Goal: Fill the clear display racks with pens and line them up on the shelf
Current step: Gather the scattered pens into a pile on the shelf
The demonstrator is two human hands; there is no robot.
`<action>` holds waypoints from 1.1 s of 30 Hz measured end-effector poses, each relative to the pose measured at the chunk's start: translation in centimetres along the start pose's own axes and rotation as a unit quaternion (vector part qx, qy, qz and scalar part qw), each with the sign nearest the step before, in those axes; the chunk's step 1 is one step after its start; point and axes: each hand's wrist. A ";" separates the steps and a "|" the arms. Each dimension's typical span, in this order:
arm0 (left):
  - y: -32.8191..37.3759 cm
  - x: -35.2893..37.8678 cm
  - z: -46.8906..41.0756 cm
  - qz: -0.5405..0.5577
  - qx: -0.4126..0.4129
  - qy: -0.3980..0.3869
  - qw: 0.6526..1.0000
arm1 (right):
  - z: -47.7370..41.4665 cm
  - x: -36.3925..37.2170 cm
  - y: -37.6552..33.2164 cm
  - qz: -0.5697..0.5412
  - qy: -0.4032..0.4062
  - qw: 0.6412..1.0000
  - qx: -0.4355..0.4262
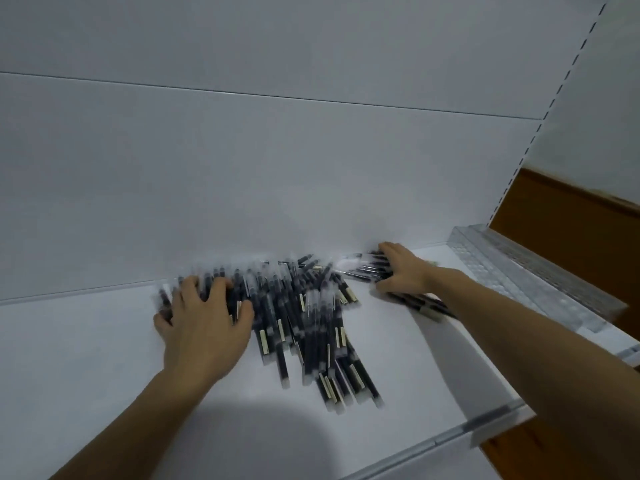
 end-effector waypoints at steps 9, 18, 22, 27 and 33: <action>0.3 0.3 0.6 0.029 -0.015 0.006 0.999 | -3.2 -1.3 2.3 0.036 -0.045 0.998 -0.034; -0.1 -0.1 1.8 0.031 0.013 -0.009 0.999 | -2.0 -0.2 1.4 0.032 -0.020 0.999 -0.018; 0.0 -0.3 2.0 0.030 0.011 -0.010 0.999 | -0.9 0.3 1.3 0.049 -0.016 0.999 -0.008; 0.2 -0.3 2.2 0.029 0.007 -0.007 1.000 | -0.3 0.8 1.7 0.075 -0.012 0.997 -0.013; 0.2 -0.3 2.1 0.025 0.007 -0.010 1.000 | -0.7 0.1 1.4 0.097 -0.023 0.995 -0.014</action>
Point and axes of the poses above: each hand's wrist, its own z-axis away from the middle knuckle, its own x-axis out of the palm, y = z × x
